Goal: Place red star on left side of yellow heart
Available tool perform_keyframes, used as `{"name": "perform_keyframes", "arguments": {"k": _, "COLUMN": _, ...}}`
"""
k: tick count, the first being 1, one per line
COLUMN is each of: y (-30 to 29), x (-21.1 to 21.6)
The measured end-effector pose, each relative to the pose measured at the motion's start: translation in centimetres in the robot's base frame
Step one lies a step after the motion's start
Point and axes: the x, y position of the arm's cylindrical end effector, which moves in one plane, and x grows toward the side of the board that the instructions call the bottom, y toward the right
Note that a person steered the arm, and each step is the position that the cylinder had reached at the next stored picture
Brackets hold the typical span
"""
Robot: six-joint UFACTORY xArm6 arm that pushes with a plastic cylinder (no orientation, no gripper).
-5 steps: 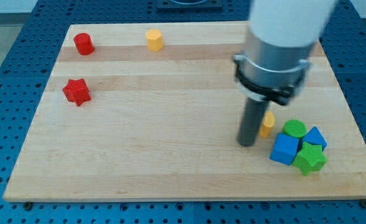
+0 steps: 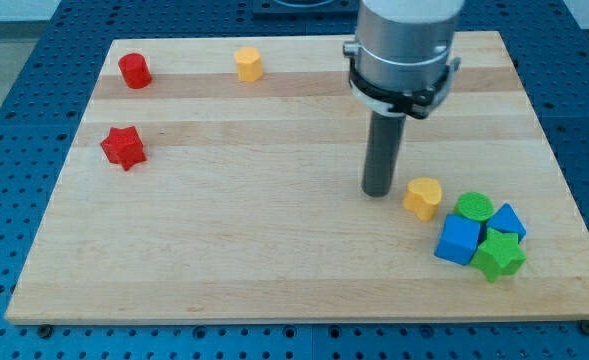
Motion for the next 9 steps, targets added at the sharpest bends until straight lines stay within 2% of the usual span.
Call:
{"name": "perform_keyframes", "arguments": {"k": 2, "y": 1.6, "x": 1.1}}
{"name": "perform_keyframes", "arguments": {"k": 3, "y": -2.3, "x": 0.5}}
{"name": "perform_keyframes", "arguments": {"k": 4, "y": -13.0, "x": 0.0}}
{"name": "perform_keyframes", "arguments": {"k": 5, "y": -17.6, "x": 0.0}}
{"name": "perform_keyframes", "arguments": {"k": 7, "y": -26.1, "x": 4.4}}
{"name": "perform_keyframes", "arguments": {"k": 9, "y": -33.0, "x": -3.0}}
